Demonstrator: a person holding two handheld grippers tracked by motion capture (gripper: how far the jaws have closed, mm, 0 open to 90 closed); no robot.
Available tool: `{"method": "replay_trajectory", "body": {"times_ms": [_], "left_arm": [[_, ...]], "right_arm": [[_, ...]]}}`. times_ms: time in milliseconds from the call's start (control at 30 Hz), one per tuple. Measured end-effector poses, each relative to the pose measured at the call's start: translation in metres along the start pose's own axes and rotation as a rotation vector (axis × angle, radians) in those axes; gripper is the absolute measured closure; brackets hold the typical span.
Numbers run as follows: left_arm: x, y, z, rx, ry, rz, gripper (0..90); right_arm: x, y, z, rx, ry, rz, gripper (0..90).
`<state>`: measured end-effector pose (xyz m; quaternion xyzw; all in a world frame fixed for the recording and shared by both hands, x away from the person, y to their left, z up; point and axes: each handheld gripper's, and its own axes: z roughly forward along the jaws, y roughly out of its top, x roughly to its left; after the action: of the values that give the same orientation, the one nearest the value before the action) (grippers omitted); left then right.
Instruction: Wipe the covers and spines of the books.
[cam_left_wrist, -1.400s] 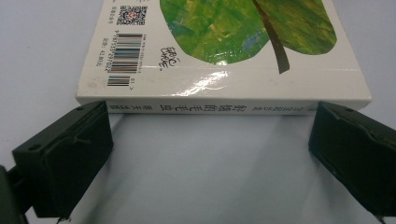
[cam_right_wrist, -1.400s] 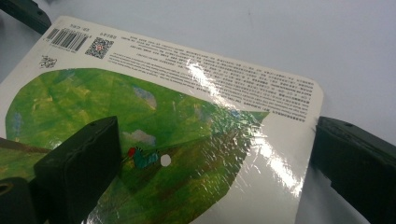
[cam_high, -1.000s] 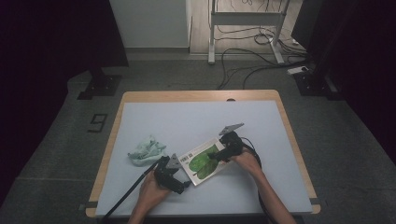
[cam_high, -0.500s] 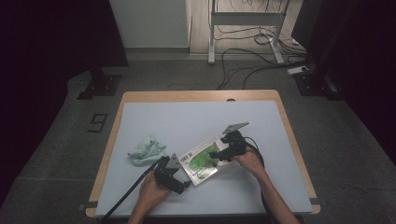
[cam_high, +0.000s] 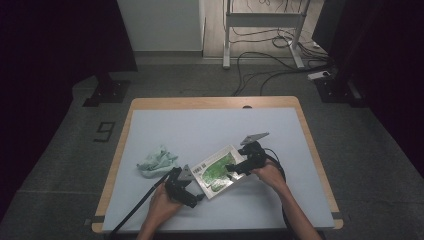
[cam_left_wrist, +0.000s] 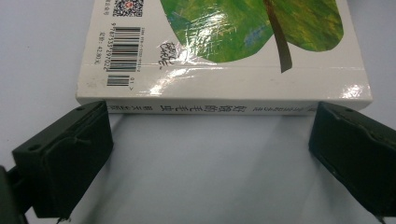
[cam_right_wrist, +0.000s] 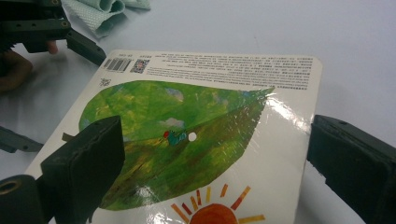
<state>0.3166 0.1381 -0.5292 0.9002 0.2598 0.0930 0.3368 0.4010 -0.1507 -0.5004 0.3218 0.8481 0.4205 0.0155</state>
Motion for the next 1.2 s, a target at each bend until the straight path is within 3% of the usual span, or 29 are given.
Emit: {"method": "replay_trajectory", "body": {"times_ms": [1067, 1167, 1200], "left_arm": [[0.000, 0.000, 0.000, 0.000, 0.000, 0.001, 0.0], [0.000, 0.000, 0.000, 0.001, 0.000, 0.001, 0.0], [0.000, 0.000, 0.000, 0.001, 0.000, 0.002, 0.0]], "right_arm": [[0.005, -0.009, -0.015, 0.007, 0.031, 0.036, 5.4], [0.007, -0.010, -0.014, 0.025, 0.133, 0.037, 10.6], [0.010, -0.009, -0.012, 0.044, 0.090, 0.014, 10.8]]}}
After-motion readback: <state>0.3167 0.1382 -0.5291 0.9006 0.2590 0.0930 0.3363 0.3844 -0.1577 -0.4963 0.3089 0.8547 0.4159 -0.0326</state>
